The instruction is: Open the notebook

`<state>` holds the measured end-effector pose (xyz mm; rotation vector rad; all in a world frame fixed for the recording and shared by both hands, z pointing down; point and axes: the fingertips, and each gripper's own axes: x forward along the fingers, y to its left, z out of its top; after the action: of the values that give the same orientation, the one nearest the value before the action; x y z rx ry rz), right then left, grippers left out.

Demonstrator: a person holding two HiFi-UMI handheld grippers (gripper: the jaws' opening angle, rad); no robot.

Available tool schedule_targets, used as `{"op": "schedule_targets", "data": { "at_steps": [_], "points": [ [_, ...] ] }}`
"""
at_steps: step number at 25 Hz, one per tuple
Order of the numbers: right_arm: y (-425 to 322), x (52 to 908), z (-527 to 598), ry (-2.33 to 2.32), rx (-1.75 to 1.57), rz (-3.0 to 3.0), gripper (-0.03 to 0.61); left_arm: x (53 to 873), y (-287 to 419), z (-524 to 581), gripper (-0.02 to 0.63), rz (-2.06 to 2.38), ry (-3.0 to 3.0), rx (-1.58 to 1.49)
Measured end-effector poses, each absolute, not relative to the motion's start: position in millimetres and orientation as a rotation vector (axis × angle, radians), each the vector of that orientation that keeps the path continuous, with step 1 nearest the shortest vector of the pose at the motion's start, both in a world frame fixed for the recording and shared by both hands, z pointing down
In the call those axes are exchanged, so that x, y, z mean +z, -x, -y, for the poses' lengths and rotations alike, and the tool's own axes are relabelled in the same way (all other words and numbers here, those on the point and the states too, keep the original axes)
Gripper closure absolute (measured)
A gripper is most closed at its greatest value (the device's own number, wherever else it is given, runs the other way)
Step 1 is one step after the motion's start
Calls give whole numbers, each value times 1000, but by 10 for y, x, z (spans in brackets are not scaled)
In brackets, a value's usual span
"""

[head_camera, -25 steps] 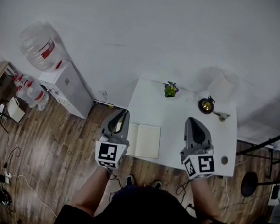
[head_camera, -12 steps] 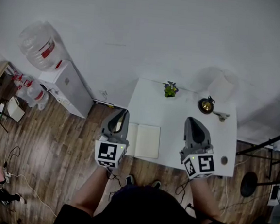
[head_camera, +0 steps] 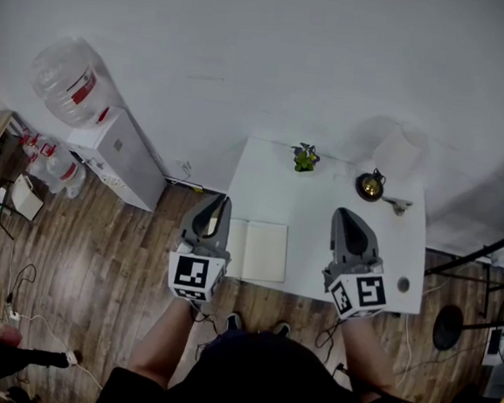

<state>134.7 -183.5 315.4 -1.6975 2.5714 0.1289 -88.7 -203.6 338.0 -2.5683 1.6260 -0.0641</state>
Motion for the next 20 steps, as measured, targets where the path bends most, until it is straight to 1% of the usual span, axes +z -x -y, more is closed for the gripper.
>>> {"op": "schedule_targets", "data": {
  "at_steps": [20],
  "points": [
    [-1253,3178,1763,1729,117,-2553,575,3473,1031,2030,583,-1617,2597,-63]
  ]
}}
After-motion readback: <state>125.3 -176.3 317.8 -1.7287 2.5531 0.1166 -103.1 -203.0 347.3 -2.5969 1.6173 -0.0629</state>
